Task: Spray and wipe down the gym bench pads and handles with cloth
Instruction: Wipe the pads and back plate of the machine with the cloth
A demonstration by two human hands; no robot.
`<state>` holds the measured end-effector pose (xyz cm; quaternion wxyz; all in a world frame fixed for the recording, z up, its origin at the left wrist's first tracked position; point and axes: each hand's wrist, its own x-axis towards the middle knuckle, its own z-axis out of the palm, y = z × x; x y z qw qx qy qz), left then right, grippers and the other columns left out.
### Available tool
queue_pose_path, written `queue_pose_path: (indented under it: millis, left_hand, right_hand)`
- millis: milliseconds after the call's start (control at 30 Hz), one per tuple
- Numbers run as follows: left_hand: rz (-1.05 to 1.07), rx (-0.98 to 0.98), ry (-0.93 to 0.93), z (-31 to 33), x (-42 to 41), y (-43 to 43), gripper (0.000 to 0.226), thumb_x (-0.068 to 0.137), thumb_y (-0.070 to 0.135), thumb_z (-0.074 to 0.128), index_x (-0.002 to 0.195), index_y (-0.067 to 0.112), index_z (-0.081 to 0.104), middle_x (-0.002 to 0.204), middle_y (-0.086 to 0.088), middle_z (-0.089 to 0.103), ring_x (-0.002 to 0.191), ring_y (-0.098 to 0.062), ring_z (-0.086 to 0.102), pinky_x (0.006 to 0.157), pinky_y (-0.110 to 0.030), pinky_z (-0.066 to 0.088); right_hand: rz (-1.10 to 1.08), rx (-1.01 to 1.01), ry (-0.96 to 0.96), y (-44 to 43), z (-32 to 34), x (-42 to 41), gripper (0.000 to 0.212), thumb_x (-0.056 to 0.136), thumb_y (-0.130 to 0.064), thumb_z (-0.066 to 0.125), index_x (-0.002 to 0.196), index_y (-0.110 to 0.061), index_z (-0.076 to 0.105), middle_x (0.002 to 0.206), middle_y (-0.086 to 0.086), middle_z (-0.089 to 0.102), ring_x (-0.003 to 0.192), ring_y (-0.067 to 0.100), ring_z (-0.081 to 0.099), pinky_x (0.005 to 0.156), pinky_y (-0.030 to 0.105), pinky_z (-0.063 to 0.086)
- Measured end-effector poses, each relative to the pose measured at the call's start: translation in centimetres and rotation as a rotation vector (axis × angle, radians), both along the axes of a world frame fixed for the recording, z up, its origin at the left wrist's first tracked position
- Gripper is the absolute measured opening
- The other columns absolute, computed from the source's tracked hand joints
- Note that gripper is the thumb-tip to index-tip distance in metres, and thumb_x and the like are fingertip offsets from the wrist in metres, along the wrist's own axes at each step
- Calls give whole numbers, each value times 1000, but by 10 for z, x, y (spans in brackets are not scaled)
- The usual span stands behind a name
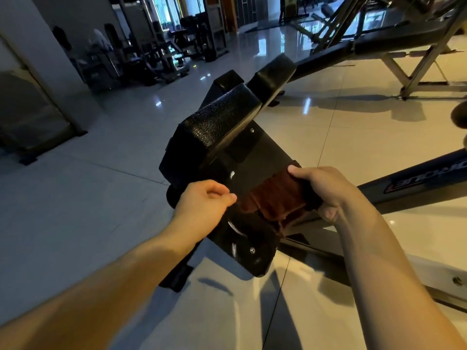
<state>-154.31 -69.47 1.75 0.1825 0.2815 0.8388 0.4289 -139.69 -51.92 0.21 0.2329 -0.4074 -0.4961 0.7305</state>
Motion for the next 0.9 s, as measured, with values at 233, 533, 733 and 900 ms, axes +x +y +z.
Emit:
queue_pose_path:
  millis: [233,533,733,900]
  left_hand:
    - [54,59,458,32,-2,-35,35,92,45,69,69,19,68,61,0,66,59,-16,64,65,-43,60]
    - [41,175,775,58,-15,-40,70,81,53,77,140,27,51,126,14,59,116,-7,58,100,-34,50]
    - [43,214,747,60,-12,-38,60,79,50,76,133,29,60,117,22,64,112,3,61,92,-34,58]
    - [56,224,739,61,-13,-38,60,78,51,77,132,28,62,119,18,67,112,0,63,91,-39,60]
  right_hand:
    - [-329,22,367,-17,12,-59,13,95,-14,68,83,-16,64,93,5,70,93,20,69,92,44,59]
    - [-228,-209,816,-43,13,-101,12,96,-17,66,96,-9,75,105,17,74,101,28,73,90,46,60]
    - [-439,-93,747,-44,14,-122,4,93,-11,73,91,-15,72,82,-1,70,77,11,68,64,19,54]
    - [-559,91,718,-53,10,-133,9,92,-13,74,102,-14,74,87,-5,72,81,2,68,71,16,52]
